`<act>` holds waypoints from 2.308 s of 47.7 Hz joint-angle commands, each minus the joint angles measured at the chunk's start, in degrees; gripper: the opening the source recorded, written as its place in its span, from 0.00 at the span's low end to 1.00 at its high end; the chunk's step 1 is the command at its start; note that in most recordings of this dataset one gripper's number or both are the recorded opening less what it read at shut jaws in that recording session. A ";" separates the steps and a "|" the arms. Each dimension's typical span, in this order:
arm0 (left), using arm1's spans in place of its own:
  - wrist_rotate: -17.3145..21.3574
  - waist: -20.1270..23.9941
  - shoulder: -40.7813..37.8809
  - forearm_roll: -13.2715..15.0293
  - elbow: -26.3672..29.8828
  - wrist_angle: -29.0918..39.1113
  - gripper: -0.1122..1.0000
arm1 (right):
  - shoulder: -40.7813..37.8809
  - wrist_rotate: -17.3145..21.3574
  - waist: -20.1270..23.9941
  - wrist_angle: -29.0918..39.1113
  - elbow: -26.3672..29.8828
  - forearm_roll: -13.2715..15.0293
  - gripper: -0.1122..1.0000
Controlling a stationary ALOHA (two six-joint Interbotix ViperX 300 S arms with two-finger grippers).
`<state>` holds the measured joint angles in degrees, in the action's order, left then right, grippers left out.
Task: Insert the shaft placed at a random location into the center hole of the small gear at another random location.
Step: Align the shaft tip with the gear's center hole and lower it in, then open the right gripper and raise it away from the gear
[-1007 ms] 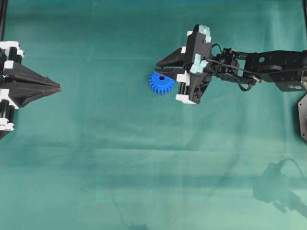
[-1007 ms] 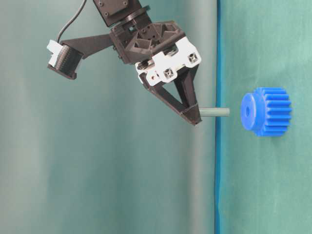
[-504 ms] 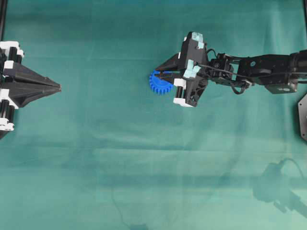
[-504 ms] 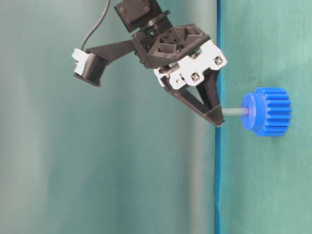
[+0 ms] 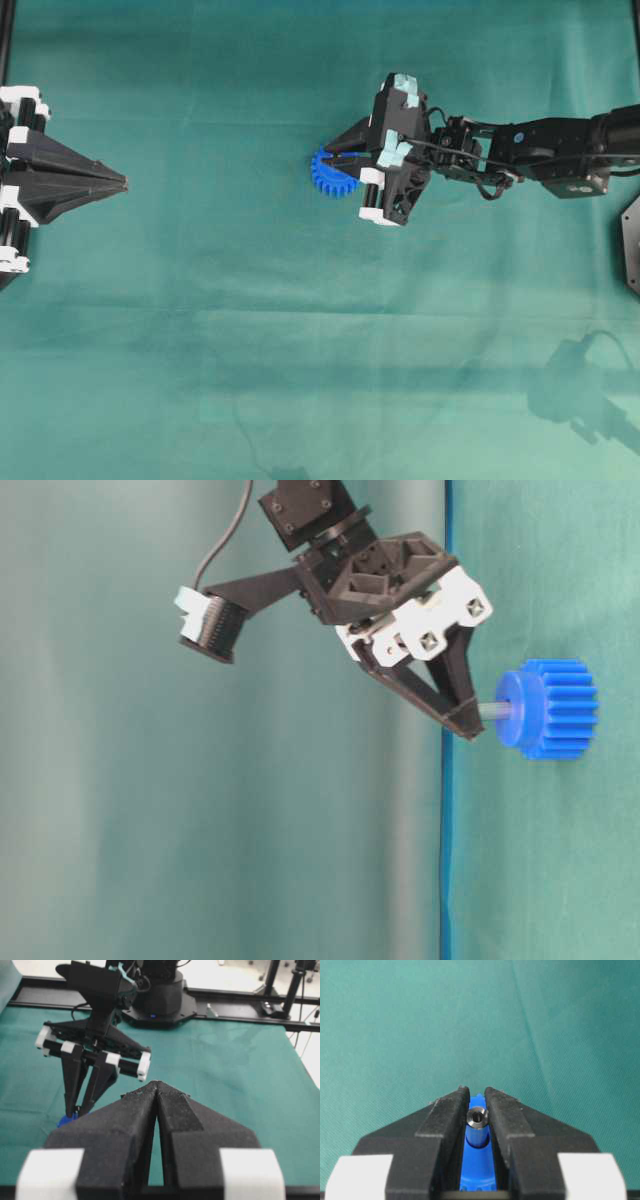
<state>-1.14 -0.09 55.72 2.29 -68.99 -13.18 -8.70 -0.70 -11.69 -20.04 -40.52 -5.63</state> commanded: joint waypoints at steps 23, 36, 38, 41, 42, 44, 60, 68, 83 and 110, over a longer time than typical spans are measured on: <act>0.00 0.00 -0.44 0.09 0.35 -0.09 0.10 | -1.49 0.18 0.09 -1.32 0.53 -0.18 0.32; 0.00 -0.09 -0.44 0.09 0.35 0.00 0.10 | -1.58 0.18 0.09 -1.23 0.35 -0.18 0.32; 0.00 -0.09 -0.44 0.09 0.35 0.00 0.10 | -1.58 0.18 0.09 -1.23 0.35 -0.18 0.32; 0.00 0.00 -0.44 0.09 0.35 0.00 0.10 | -1.58 0.18 0.00 -1.14 0.26 -0.18 0.32; 0.00 -0.09 -0.44 0.09 0.35 0.00 0.10 | -1.58 0.18 0.00 -1.14 0.35 -0.09 0.32; 0.00 0.00 -0.44 0.09 0.26 0.00 0.10 | -1.58 0.18 0.00 -1.05 0.35 -0.18 0.32; 0.00 0.00 -0.44 0.09 0.26 0.00 0.10 | -1.58 0.53 0.00 -0.79 0.62 -0.18 0.67; 0.00 0.00 -0.44 0.09 0.26 0.00 0.10 | -0.53 0.70 0.00 -0.70 0.97 -0.18 0.92; 0.00 -0.09 -0.44 0.09 0.18 0.09 0.10 | 8.17 0.09 0.00 3.96 1.93 0.00 0.90; -0.09 -0.09 -0.09 0.09 0.00 0.09 0.10 | 17.49 0.70 0.18 8.26 -2.64 0.09 0.90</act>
<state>-1.14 -0.09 55.72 2.29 -69.43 -12.83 6.06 -0.26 -11.78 -11.87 -42.36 -5.54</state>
